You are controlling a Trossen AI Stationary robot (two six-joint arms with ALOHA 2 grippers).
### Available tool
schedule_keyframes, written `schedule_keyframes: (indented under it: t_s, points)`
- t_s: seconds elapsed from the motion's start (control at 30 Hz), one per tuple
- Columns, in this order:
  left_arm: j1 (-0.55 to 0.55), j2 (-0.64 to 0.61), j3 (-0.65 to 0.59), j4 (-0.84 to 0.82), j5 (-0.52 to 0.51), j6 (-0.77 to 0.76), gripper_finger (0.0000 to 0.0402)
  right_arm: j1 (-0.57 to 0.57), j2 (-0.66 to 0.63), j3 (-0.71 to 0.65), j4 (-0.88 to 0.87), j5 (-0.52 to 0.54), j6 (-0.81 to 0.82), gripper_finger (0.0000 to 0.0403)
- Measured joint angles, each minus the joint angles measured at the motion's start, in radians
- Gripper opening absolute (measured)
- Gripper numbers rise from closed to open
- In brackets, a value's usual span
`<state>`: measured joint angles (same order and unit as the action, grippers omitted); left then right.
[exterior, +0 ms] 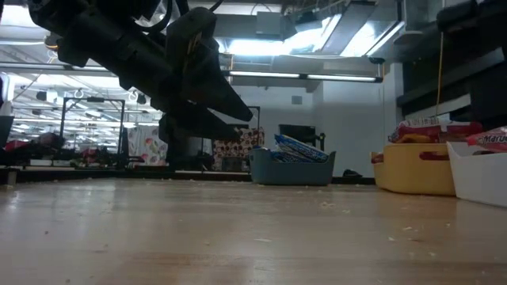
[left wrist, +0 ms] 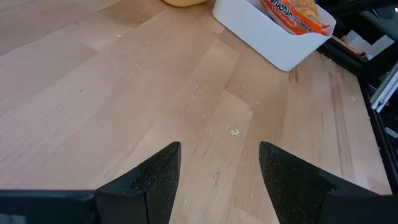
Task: Sort Maruchan noodles
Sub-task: Put the orange noodle pack into the white bin
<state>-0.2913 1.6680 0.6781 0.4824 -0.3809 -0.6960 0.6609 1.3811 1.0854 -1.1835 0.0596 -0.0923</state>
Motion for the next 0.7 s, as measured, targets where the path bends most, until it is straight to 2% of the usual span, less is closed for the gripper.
schedule_keyframes:
  t_s: [0.13, 0.27, 0.5, 0.7]
  points:
    - [0.0, 0.0, 0.0, 0.0, 0.0, 0.0, 0.0212, 0.0, -0.02, 0.01, -0.049, 0.031, 0.347, 0.0168]
    - [0.0, 0.0, 0.0, 0.0, 0.0, -0.001, 0.0212, 0.02, -0.063, -0.036, -0.113, 0.084, 0.535, 0.0124]
    - [-0.001, 0.0, 0.0, 0.0, 0.0, -0.009, 0.0212, 0.069, -0.138, -0.156, -0.126, 0.16, 0.616, 0.0047]
    - [-0.003, 0.0, 0.0, 0.0, -0.015, -0.01, 0.0212, 0.065, -0.144, -0.285, 0.088, 0.17, 0.613, 0.0016]
